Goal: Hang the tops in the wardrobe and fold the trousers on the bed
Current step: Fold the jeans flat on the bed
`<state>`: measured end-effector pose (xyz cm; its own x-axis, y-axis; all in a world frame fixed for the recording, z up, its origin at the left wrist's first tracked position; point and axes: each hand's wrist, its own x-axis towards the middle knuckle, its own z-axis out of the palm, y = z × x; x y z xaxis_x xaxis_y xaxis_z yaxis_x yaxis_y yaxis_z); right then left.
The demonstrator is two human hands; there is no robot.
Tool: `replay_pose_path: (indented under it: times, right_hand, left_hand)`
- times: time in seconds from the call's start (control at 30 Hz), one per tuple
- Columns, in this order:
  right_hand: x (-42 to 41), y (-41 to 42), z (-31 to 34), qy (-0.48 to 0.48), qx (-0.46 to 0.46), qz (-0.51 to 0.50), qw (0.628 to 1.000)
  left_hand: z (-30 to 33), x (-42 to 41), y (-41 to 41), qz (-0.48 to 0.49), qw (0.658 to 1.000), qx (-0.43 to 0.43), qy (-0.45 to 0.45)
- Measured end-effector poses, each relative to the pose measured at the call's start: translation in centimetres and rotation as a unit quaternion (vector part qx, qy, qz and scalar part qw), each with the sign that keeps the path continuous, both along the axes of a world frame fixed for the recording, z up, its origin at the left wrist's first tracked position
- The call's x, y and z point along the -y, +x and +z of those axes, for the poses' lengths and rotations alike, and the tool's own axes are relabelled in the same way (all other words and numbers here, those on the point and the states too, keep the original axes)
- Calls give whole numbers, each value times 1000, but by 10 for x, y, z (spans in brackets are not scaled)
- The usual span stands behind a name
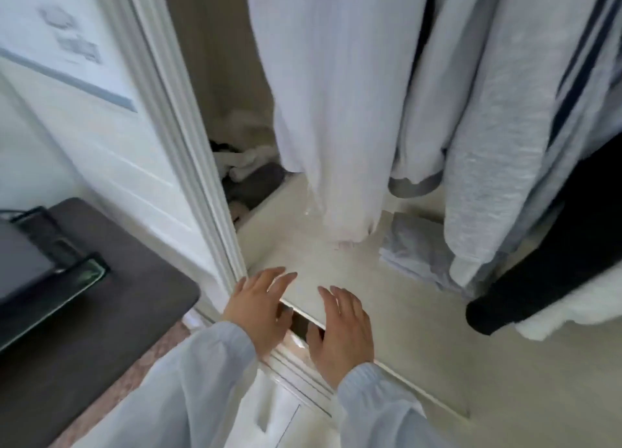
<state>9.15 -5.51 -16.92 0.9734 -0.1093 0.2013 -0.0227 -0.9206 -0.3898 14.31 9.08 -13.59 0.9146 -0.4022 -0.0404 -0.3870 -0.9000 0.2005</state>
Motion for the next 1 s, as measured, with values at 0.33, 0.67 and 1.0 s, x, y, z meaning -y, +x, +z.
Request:
replay_pose_path:
  times: [0.33,0.67,1.0]
  right_hand:
    - [-202,-168,38,115,29,447,887]
    - [-344,-515,11,38,-11,784,619]
    - [-351,-866,-29,-94,-69,934,339]
  left_hand:
    - [54,-201,-317,442,897,10,11]
    - [4,-173,-773,818,572,-7,-60]
    - [-54,-81,-1068,944,299,-13,-135]
